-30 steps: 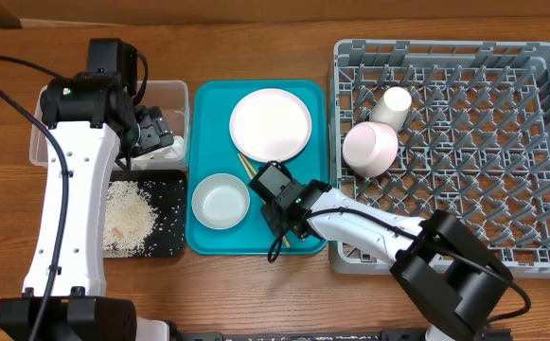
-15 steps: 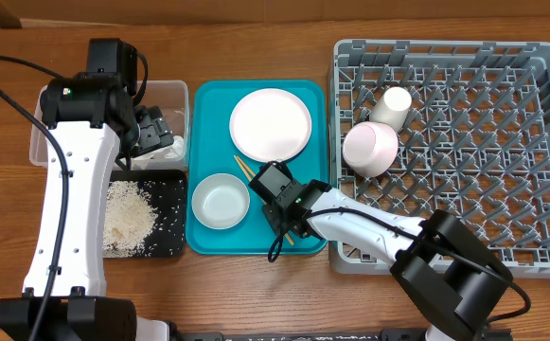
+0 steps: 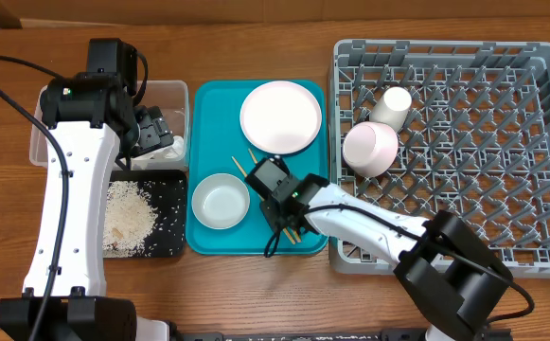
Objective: Sort waste into correct bins and load items into the dishwasher
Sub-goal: 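Lower the right gripper over the wooden chopsticks on the teal tray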
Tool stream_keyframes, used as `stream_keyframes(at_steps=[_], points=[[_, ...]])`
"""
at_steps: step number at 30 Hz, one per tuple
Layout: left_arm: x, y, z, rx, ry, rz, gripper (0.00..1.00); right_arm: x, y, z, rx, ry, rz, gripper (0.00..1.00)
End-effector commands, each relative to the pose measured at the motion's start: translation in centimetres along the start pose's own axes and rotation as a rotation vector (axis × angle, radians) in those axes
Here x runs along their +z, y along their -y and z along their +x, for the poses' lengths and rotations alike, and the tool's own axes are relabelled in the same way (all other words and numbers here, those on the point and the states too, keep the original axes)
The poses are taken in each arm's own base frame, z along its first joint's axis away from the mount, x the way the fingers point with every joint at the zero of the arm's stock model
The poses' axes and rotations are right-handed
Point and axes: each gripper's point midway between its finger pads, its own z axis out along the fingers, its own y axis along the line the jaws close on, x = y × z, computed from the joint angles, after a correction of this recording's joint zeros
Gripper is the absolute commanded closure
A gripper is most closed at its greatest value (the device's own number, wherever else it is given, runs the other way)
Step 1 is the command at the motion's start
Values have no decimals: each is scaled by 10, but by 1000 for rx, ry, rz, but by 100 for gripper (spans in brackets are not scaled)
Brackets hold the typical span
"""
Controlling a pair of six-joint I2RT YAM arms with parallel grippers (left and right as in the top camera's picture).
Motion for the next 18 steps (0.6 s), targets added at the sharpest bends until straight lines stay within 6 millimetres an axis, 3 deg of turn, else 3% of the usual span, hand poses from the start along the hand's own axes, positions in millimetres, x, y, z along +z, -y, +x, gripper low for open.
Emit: stream_keyframes(at_steps=[1,6,9,10,14,18], points=[[-4,-2,-4,-9,19,-6,0,-45,-7,-40,15,100,-35,96],[-4,-2,-4,-9,19,-6,0,-102,-3,-57,25,152,-52,96],[-4,-2,-4,-9,19,-6,0,-122,-4,-57,32,175,-90,96],[-4,-2,-4,-9,19,-6,0,-123,-3,-56,32,171,-91,96],[-4,-2,-4,-9,19,-6,0,-110,-4,-45,26,127,-89,76],[-4,-2,-4,-9,19,-6,0,-86,-5,-41,23,101,-79,68]])
